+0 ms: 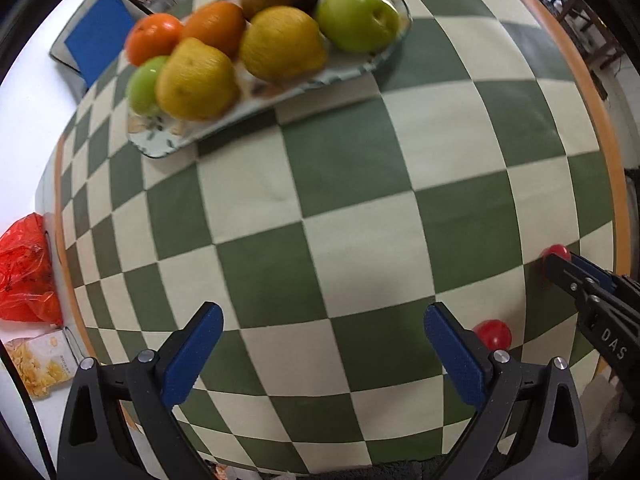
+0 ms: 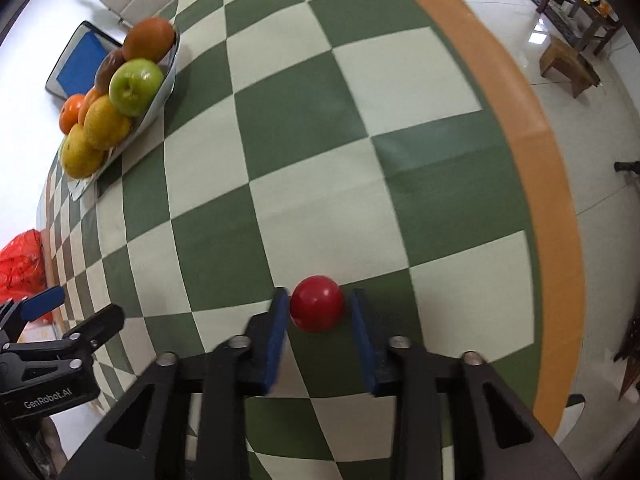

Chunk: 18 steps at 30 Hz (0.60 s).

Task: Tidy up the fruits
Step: 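Grasp a cherry tomato with each gripper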

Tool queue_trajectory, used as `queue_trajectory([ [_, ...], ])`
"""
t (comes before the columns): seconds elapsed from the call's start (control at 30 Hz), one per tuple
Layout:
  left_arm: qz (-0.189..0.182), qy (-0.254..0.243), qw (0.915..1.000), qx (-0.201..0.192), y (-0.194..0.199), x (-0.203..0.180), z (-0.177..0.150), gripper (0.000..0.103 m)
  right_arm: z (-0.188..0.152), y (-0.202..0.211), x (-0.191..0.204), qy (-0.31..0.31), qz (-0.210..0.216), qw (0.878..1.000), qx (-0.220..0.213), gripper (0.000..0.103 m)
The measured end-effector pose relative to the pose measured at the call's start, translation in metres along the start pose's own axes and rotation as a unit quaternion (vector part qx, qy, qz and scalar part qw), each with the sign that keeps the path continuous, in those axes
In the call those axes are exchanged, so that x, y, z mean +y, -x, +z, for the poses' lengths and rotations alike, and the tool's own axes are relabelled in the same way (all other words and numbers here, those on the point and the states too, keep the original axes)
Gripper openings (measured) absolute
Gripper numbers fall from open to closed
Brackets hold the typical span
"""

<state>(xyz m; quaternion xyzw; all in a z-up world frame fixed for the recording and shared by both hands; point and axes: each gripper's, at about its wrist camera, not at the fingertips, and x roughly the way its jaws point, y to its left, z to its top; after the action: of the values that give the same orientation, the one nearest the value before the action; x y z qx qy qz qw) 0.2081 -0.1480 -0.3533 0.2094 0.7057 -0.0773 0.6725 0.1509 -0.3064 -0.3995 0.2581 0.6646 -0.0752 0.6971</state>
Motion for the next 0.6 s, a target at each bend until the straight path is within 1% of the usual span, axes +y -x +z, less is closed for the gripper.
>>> queue_trajectory([
  [0.03,-0.009,-0.005,0.9999,0.005,-0.001,-0.005,-0.001,0.103,-0.003,0.000,0.000,0.003,0.001,1.000,-0.003,0.030],
  [0.13,-0.062,-0.014,0.9977,0.022,0.000,-0.022,-0.006,0.103,-0.013,0.012,-0.006,-0.005,0.007,1.000,-0.014,0.030],
  [0.17,-0.088,-0.020,0.9955,0.031,-0.001,-0.031,-0.009,0.103,-0.017,0.016,-0.010,-0.008,0.007,1.000,-0.018,0.030],
  [0.23,-0.118,-0.036,0.9916,0.040,-0.002,-0.047,-0.013,0.103,-0.024,0.029,-0.021,-0.012,-0.001,1.000,-0.026,0.030],
  [0.27,-0.127,-0.047,0.9898,0.045,-0.003,-0.056,-0.016,0.101,-0.027,0.032,-0.025,-0.014,-0.004,1.000,-0.028,0.030],
  [0.33,-0.131,-0.064,0.9878,0.054,-0.009,-0.071,-0.021,0.089,-0.030,0.041,-0.034,-0.019,-0.010,0.999,-0.030,0.030],
  [0.37,-0.132,-0.070,0.9869,0.060,-0.012,-0.077,-0.023,0.079,-0.032,0.043,-0.038,-0.019,-0.015,0.999,-0.029,0.030],
  [0.4,-0.136,-0.075,0.9855,0.067,-0.016,-0.083,-0.026,0.072,-0.034,0.045,-0.042,-0.022,-0.018,0.999,-0.030,0.030],
  [0.43,-0.136,-0.080,0.9849,0.072,-0.019,-0.088,-0.028,0.068,-0.033,0.047,-0.045,-0.024,-0.019,0.999,-0.029,0.030],
  [0.5,-0.135,-0.086,0.9843,0.074,-0.023,-0.095,-0.031,0.056,-0.035,0.047,-0.050,-0.028,-0.024,0.999,-0.026,0.030],
  [0.53,-0.135,-0.089,0.9840,0.074,-0.023,-0.098,-0.033,0.053,-0.034,0.050,-0.057,-0.029,-0.023,0.999,-0.027,0.030],
  [0.6,-0.131,-0.096,0.9840,0.073,-0.024,-0.103,-0.034,0.035,-0.035,0.050,-0.058,-0.030,-0.025,0.999,-0.026,0.030],
])
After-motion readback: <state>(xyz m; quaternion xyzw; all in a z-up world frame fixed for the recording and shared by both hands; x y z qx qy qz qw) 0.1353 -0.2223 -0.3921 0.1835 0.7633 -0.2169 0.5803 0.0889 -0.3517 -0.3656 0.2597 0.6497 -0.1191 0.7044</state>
